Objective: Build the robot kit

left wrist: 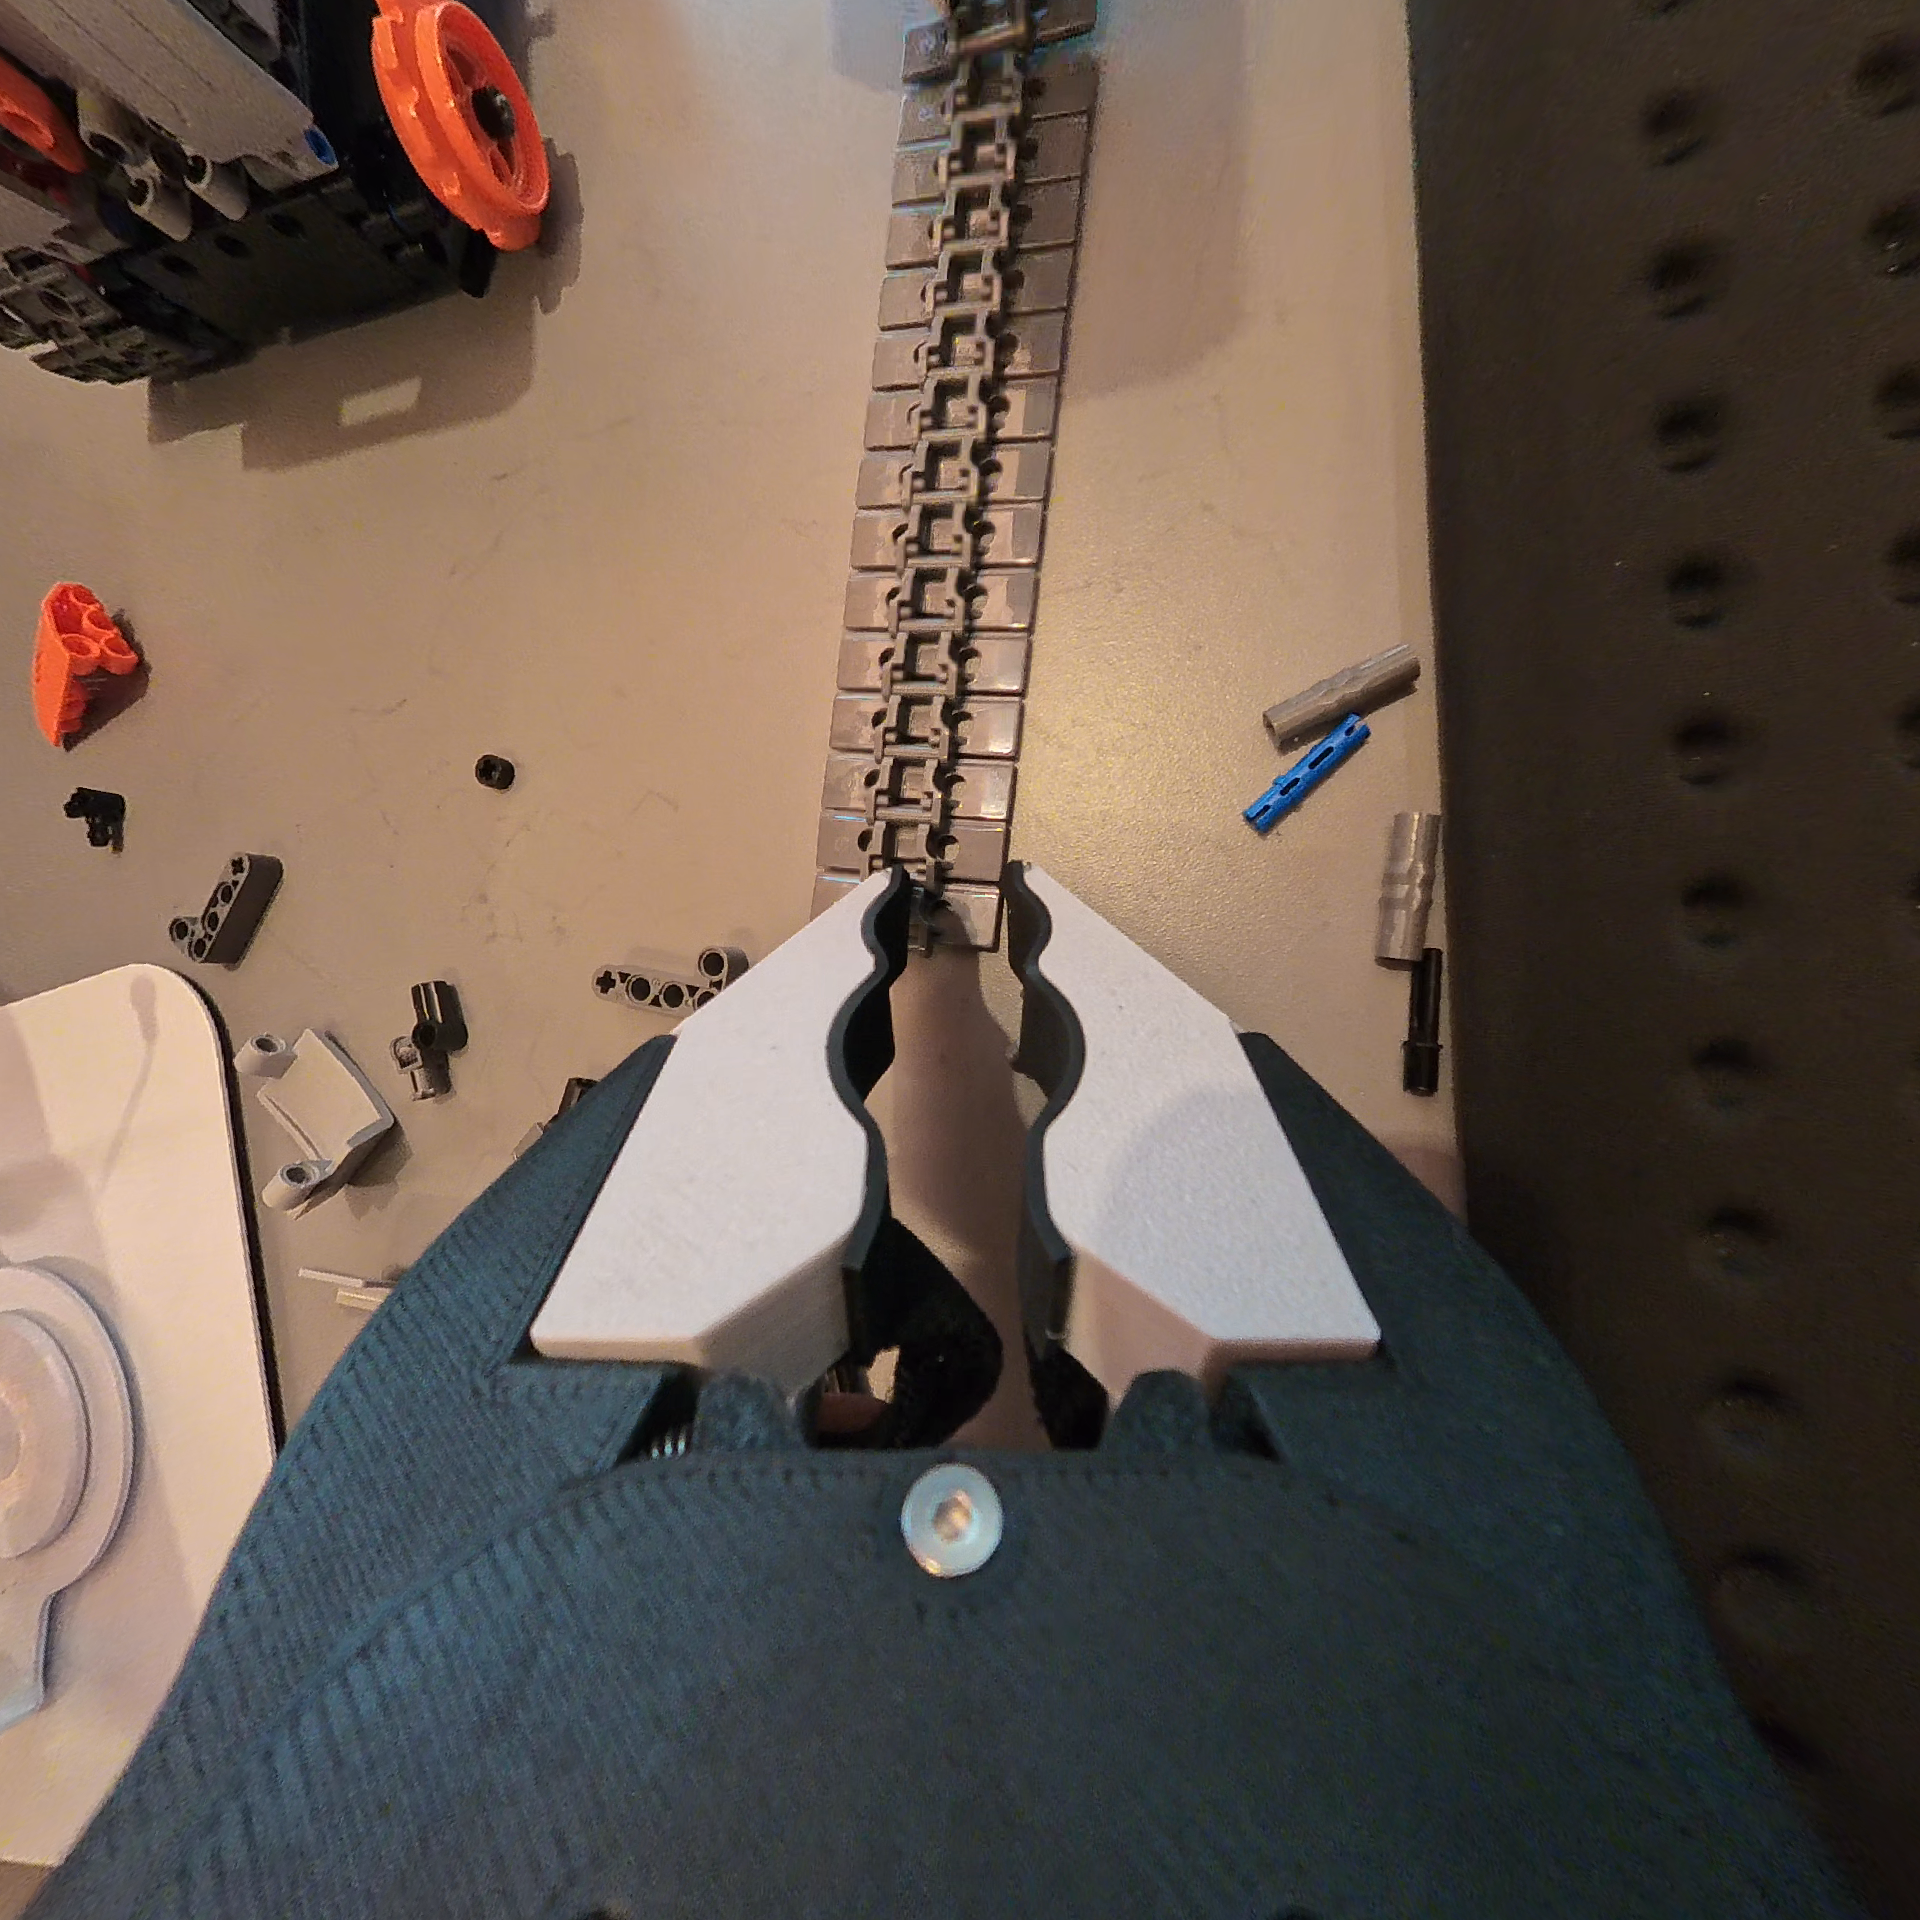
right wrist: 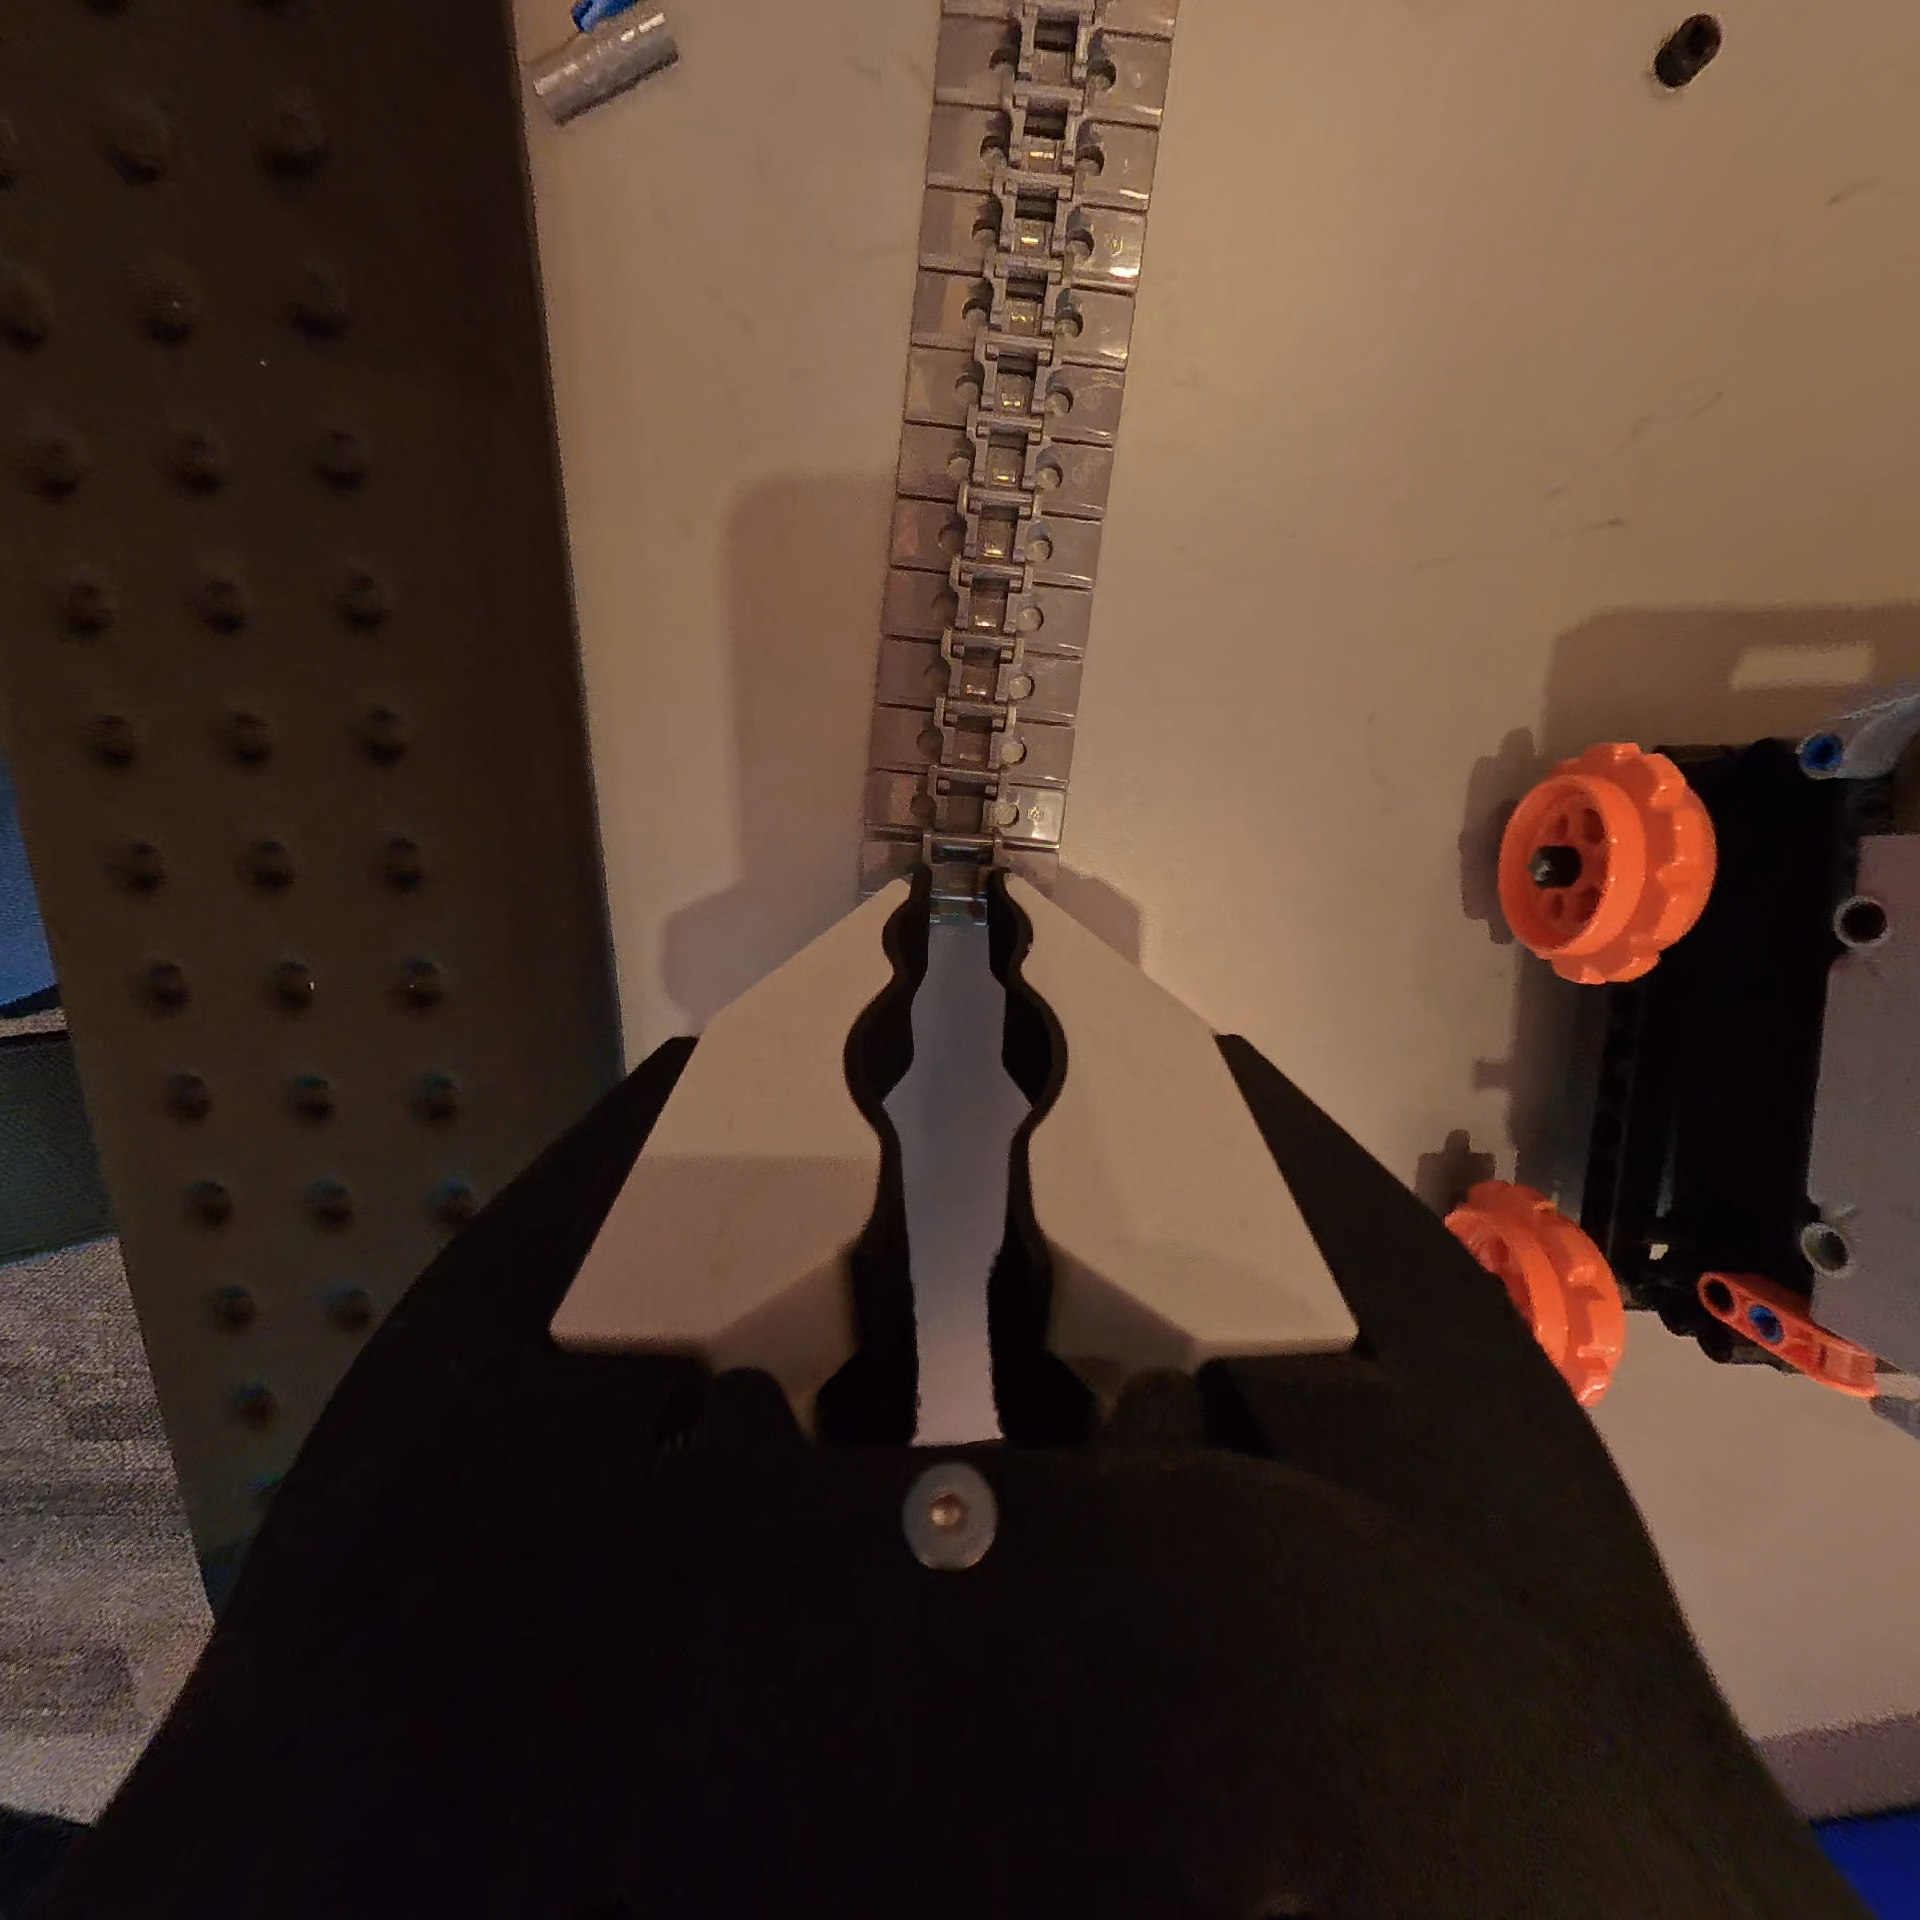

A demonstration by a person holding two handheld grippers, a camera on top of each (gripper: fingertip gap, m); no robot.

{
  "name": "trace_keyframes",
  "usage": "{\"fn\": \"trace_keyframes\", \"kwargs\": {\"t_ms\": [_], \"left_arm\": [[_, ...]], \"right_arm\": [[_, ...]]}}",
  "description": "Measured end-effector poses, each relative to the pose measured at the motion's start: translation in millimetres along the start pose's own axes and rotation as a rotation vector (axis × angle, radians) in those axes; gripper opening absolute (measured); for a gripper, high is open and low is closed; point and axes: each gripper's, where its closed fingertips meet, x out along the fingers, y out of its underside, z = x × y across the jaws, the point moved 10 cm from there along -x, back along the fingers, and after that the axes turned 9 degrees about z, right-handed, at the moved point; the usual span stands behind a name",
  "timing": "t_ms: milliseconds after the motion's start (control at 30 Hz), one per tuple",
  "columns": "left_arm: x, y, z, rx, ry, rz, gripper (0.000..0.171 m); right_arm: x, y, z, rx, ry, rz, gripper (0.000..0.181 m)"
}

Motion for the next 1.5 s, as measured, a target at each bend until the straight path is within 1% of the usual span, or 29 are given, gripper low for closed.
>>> {"fn": "trace_keyframes", "kwargs": {"t_ms": [167,200,233,300,367,400,433,500,600,867,1167,1300,1367,1433,1467,1500], "left_arm": [[-0.2,0.3,-0.1,0.001,0.003,0.000,0.017],[-0.2,0.3,-0.2,0.001,0.002,0.000,0.017],[-0.3,0.4,-0.2,0.001,0.003,0.000,0.017],[-0.4,0.7,-0.2,0.001,0.002,0.001,0.017],[-0.5,0.8,0.0,0.001,0.004,0.000,0.017],[-0.4,0.7,0.0,0.001,0.006,0.000,0.017],[-0.3,0.7,-0.1,0.002,0.006,0.000,0.017],[-0.1,0.3,-0.2,0.001,0.008,-0.001,0.017],[0.0,0.2,-0.4,0.000,0.007,0.001,0.017],[0.0,0.1,0.2,-0.005,0.008,0.002,0.017],[0.0,-0.5,-1.1,-0.004,0.008,0.011,0.017],[0.3,-1.2,-1.5,-0.006,0.017,0.004,0.017],[-0.1,0.7,-0.3,-0.017,0.024,-0.002,0.017],[-3.0,3.9,1.5,-0.012,-0.002,0.008,0.019],[-6.0,5.5,2.9,-0.019,-0.014,0.006,0.019],[-10.2,6.9,4.1,-0.029,-0.019,-0.004,0.019]], "right_arm": [[2.8,-1.9,-0.2,0.004,-0.011,0.021,0.010],[2.6,-1.5,0.2,0.008,-0.004,0.023,0.021],[1.1,-0.2,0.9,0.011,0.009,0.026,0.025],[-6.3,2.3,3.5,0.004,0.052,-0.005,0.022],[-14.4,1.0,7.4,-0.014,0.083,-0.098,0.000],[-15.7,-0.3,9.4,-0.025,0.096,-0.143,0.000],[-14.5,-0.6,10.5,-0.026,0.104,-0.155,0.000],[-8.8,0.5,11.1,-0.033,0.129,-0.142,0.000],[-0.9,1.1,10.5,-0.018,0.119,-0.131,0.000],[3.3,-1.7,8.6,0.011,0.099,-0.075,0.000],[3.3,-25.8,2.5,-0.009,0.024,0.184,0.000],[5.6,-38.9,1.6,-0.040,0.016,0.268,0.000],[5.3,-39.5,1.9,-0.055,0.019,0.281,0.000],[3.2,-35.4,2.6,-0.070,0.029,0.295,0.000],[-0.4,-33.4,2.3,-0.063,0.047,0.282,0.004],[-6.8,-32.6,2.3,-0.048,0.060,0.244,0.003]]}}
